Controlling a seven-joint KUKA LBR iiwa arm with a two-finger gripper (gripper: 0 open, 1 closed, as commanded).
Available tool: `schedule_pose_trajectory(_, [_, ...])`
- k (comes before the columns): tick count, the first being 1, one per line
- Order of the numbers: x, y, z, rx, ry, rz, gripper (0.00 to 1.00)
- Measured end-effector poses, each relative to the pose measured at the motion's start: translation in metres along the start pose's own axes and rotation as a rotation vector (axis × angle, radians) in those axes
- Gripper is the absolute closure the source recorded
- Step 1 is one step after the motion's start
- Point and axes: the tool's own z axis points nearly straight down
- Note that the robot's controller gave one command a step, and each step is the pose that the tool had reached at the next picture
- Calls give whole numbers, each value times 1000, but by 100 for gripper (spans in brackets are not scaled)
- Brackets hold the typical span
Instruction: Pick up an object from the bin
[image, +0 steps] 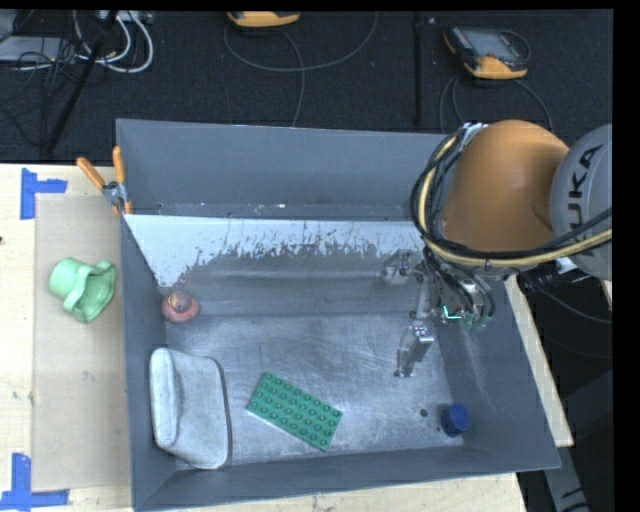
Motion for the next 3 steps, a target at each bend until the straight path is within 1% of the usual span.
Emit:
schedule_pose_trajectory(1, [-47,65,133,0,-11,-29,0])
schedule_pose_trajectory(2, [-50,126,113,-3,-12,-48,0])
schedule_pose_trajectory(3, [32,135,116,0,0,1,0])
